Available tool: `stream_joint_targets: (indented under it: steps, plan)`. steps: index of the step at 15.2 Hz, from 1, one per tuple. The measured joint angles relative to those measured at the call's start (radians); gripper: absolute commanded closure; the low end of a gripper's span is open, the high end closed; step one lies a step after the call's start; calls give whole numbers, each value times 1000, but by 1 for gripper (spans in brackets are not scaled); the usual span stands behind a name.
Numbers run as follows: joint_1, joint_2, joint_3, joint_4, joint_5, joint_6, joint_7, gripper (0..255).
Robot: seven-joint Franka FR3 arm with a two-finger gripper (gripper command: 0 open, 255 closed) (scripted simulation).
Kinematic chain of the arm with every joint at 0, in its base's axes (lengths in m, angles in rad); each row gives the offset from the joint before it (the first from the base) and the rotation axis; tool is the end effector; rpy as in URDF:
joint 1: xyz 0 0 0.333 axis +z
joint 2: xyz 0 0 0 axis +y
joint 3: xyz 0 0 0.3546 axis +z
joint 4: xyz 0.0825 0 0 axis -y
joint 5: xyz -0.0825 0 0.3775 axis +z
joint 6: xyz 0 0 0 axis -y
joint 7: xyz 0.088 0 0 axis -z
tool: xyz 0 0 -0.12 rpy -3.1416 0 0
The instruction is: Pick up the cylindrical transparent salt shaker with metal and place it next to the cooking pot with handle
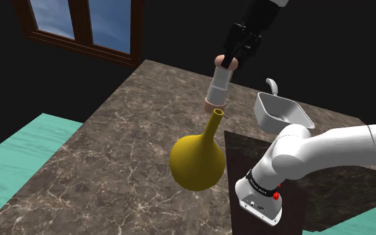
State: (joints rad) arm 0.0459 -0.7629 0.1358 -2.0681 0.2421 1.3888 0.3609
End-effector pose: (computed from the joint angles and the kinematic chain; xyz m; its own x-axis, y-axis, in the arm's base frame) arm 0.2433 0.1038 0.7107 0.9866 -0.1609 0.0251 -0.1550 -0.9751 -0.1589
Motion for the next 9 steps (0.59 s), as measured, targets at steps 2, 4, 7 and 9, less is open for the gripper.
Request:
stream_joint_targets:
  steps: [2,4,7,9]
  plan:
    - [0,12,-3,34,-2,-21,3,255]
    - [-1,30,-3,74,-3,-43,9,255]
    - [-1,56,-4,137,-4,-79,18,255]
    - [-1,71,-5,174,-5,-101,23,255]
